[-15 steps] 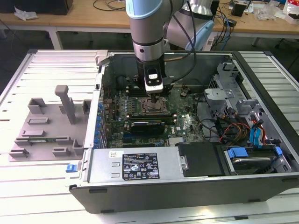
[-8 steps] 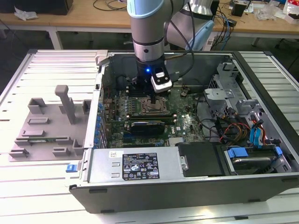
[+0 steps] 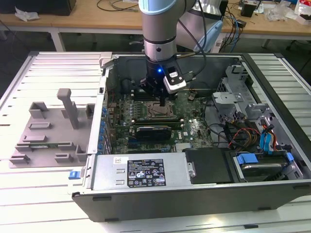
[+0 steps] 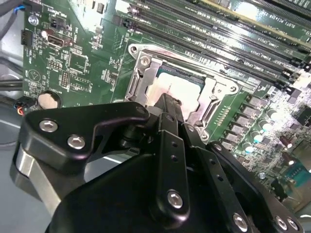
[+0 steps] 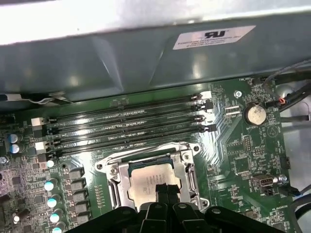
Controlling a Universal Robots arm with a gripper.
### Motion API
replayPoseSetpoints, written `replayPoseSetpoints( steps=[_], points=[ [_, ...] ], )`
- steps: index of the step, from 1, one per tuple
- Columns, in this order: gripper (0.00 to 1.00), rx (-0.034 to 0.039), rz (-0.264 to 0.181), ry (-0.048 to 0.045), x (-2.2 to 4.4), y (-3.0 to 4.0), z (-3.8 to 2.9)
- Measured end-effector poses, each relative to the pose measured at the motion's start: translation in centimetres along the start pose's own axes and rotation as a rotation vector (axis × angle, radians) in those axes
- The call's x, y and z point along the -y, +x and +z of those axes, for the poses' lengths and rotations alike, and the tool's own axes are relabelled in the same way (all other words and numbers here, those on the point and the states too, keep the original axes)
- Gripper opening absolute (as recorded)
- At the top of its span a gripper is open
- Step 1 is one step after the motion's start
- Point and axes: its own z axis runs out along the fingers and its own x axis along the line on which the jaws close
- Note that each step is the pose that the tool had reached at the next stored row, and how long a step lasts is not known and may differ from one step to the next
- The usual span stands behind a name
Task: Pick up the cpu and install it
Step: 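Install the first cpu locking lever, then install the second cpu locking lever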
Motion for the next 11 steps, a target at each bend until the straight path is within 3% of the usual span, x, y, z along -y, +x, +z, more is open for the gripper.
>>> replayPoseSetpoints(
  steps=[3,11],
  points=[
    [0.11,-0.0002,-0.022,-0.0016,0.04,0.19,-0.03],
    [0.11,-0.0003,-0.024,-0.0018,0.04,0.19,-0.03]
  ],
)
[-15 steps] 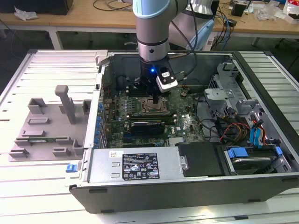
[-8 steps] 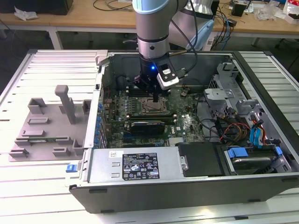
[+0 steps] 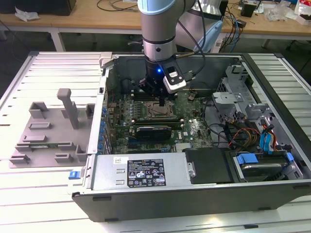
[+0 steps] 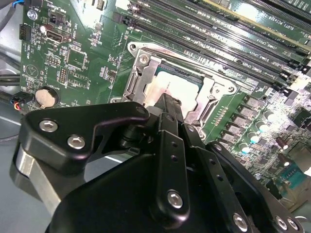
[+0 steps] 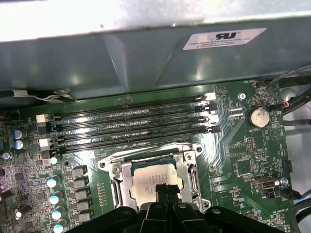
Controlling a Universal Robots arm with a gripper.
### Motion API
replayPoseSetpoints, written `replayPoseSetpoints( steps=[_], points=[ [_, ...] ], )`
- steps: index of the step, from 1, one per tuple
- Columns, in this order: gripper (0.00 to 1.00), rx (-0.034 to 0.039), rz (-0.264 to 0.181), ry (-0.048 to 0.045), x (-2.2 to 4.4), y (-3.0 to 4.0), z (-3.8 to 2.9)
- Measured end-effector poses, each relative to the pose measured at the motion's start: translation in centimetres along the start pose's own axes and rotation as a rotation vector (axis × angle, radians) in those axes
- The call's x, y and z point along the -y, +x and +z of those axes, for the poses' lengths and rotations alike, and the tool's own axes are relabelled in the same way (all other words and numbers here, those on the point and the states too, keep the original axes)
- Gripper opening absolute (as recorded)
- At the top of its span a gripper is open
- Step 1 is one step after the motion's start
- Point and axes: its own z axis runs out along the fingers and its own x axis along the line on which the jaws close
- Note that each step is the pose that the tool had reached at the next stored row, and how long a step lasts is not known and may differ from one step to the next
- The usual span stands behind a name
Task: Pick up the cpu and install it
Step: 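Install the second cpu locking lever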
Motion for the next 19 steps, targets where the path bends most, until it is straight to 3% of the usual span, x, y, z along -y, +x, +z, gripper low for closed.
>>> replayPoseSetpoints(
  steps=[10,16,19],
  points=[
    [0.11,0.0,0.0,0.0,-0.01,-0.06,-0.54],
    [0.11,0.0002,0.0,0.0009,-0.04,-0.29,-2.55],
    [0.11,0.0003,0.0,0.0008,-0.03,-0.29,-2.58]
  ],
)
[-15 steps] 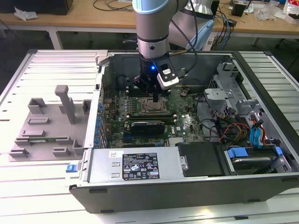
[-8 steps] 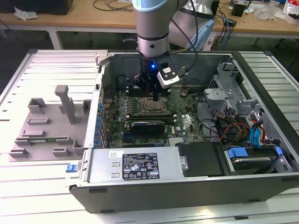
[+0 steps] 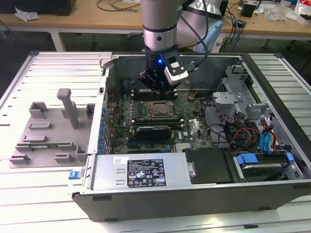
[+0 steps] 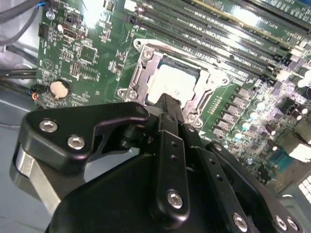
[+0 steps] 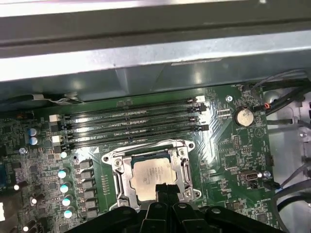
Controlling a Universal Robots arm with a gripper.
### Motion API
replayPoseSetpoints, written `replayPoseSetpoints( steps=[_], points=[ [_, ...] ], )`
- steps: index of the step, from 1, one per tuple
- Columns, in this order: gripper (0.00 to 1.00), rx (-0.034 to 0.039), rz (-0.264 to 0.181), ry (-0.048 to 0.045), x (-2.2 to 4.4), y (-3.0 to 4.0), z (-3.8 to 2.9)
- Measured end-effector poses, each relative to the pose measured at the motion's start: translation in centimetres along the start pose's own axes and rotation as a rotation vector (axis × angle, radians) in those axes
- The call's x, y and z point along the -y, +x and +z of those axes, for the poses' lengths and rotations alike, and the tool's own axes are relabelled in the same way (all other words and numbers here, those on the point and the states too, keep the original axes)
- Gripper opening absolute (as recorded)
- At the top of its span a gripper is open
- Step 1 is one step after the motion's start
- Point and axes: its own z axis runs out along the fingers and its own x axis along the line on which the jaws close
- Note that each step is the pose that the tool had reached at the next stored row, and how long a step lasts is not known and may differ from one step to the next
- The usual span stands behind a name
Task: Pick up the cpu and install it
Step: 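Install the second cpu locking lever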
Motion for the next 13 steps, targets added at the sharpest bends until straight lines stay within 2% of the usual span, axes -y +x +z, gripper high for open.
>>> replayPoseSetpoints(
  steps=[1,6,10,13],
  points=[
    [0.11,-0.0001,0.0,0.0002,0.14,-0.02,-0.01],
    [0.11,-0.0001,0.0,0.0001,1.72,-0.21,0.0],
    [0.11,-0.0001,0.0,0.0001,2.31,-0.28,0.0],
    [0.11,0.0,0.0,0.0001,2.42,-0.29,0.0]
  ],
)
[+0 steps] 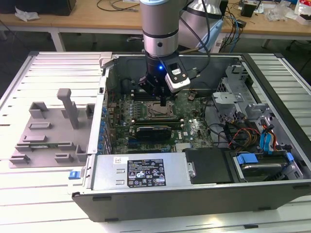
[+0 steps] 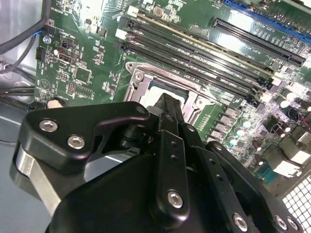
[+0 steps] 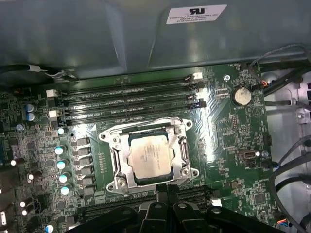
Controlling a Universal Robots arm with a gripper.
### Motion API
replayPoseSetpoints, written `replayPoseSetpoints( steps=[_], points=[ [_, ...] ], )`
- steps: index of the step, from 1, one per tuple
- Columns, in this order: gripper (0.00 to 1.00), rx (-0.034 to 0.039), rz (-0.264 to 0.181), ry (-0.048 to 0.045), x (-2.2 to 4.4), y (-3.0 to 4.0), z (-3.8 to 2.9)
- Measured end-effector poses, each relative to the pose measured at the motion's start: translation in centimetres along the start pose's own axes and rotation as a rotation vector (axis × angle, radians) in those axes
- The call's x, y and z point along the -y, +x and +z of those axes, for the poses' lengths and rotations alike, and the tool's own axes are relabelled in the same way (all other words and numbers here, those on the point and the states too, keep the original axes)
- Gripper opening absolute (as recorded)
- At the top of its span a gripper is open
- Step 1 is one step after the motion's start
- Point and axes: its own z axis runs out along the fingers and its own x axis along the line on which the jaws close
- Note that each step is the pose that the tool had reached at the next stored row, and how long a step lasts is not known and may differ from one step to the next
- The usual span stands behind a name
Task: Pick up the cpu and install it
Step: 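Install the second cpu locking lever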
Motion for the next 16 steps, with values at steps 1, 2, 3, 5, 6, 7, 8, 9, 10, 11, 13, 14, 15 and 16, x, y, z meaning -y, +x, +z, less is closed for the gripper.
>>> replayPoseSetpoints(
  steps=[1,2,3,5,6,7,8,9,10,11,13,14,15,16],
  points=[
    [0.11,-0.0001,0.0,0.0001,0.01,-0.01,0.0],
    [0.11,0.0,0.0,0.0,0.02,-0.01,0.0],
    [0.11,0.0,0.0,0.0,0.02,-0.01,0.0],
    [0.11,0.0,0.0,0.0,0.04,-0.01,0.0],
    [0.11,-0.0001,0.0,0.0,0.06,-0.01,0.0],
    [0.11,-0.0001,0.0,0.0001,0.1,-0.02,-0.01],
    [0.11,-0.0001,0.0,0.0001,0.13,-0.03,-0.01],
    [0.11,0.0,0.0,0.0,0.19,-0.03,0.0],
    [0.11,0.0,0.0,0.0,0.25,-0.04,0.0],
    [0.11,0.0,0.0,0.0,0.29,-0.05,0.0],
    [0.11,0.0,0.0,0.0001,0.39,-0.06,0.0],
    [0.11,0.0,0.0,0.0,0.52,-0.08,0.0],
    [0.11,0.0,0.0,0.0,0.64,-0.1,0.0],
    [0.11,0.0,0.0,-0.0001,0.67,-0.1,0.01]
  ],
)
